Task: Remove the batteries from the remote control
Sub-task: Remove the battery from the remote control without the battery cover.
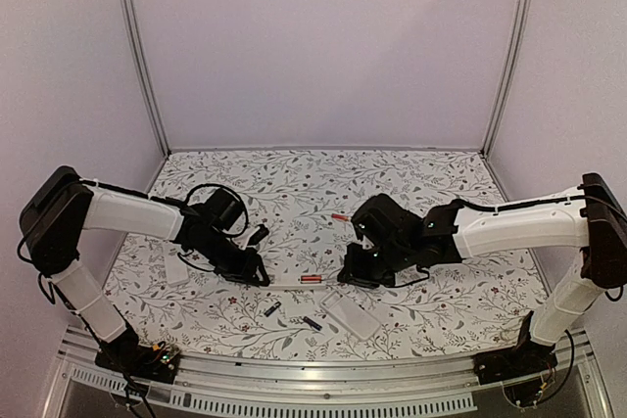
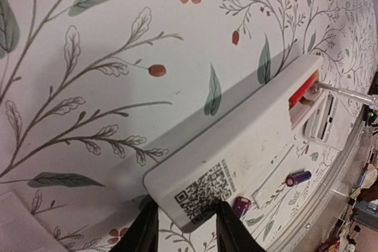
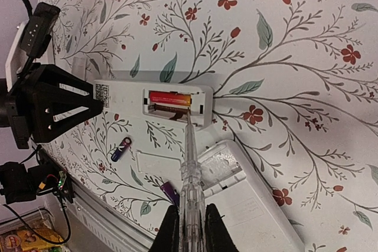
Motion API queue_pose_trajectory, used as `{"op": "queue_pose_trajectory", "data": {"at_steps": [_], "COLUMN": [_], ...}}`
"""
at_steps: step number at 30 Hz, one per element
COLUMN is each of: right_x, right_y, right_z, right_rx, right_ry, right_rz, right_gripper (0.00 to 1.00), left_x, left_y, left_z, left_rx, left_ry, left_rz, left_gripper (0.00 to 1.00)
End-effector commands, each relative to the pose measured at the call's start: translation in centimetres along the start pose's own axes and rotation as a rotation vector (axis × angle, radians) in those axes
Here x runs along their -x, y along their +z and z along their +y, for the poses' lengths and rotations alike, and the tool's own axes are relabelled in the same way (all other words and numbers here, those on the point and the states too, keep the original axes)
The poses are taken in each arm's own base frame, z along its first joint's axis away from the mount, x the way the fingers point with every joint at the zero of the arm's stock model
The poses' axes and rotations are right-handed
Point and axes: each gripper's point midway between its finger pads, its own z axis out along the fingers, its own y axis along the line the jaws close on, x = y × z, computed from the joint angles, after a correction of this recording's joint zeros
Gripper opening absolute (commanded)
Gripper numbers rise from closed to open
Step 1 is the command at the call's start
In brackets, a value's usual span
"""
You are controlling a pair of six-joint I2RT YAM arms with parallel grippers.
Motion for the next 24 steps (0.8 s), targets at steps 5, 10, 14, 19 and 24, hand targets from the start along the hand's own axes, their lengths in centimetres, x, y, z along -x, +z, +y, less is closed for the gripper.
{"op": "queue_pose_trajectory", "data": {"at_steps": [5,10,14,19,24], "right_x": [1.4,1.4,1.8,2.3,2.4], "right_y": [-1.4,-1.1,-1.2,-1.6,-1.9], "right_z": [0.1,0.2,0.3,0.8,1.0], "right_rx": [-0.025,-0.026,-0.025,-0.013,-0.008], "right_ry": [-0.003,-0.005,-0.007,-0.012,-0.015], "right_rz": [-0.076,-0.073,-0.088,-0.108,-0.117], "right_gripper": [0.00,0.00,0.00,0.00,0.00], "left_x": [0.8,0.8,0.9,0.9,0.8], "left_y": [0.1,0.1,0.0,0.1,0.1], "left_z": [-0.5,-0.5,-0.5,-0.5,-0.5], "left_rx": [-0.017,-0.016,-0.016,-0.017,-0.017], "left_ry": [0.022,0.021,0.021,0.021,0.022], "left_rz": [-0.016,-0.015,-0.016,-0.014,-0.013], "left_gripper": [0.33,0.33,0.33,0.33,0.33]}}
